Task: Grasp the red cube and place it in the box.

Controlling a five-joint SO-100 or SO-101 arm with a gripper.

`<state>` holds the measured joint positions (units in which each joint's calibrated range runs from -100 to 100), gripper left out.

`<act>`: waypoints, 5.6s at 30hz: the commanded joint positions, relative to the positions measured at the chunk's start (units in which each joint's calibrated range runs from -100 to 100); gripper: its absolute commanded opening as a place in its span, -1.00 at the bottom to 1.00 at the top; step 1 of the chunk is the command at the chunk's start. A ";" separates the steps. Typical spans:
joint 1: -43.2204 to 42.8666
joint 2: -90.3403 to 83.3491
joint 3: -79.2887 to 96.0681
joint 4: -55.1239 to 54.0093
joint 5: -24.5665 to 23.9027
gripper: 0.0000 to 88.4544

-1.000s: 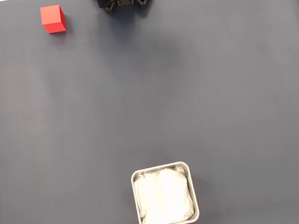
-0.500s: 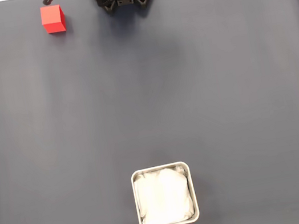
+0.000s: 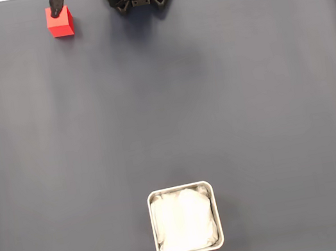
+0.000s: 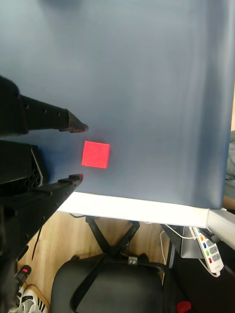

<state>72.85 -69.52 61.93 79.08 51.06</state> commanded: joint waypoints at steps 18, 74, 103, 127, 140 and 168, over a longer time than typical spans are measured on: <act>1.65 1.58 8.87 -9.24 -1.12 -0.35; 2.15 0.97 23.74 -25.31 -1.22 -0.55; 1.94 1.06 22.46 -24.81 0.49 -0.91; -10.70 9.03 1.30 -24.81 0.49 -0.92; -24.20 14.84 -8.47 -25.22 0.44 -0.93; -49.48 27.58 -27.81 -29.73 -0.24 -0.98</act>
<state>25.67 -43.47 39.06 51.71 51.16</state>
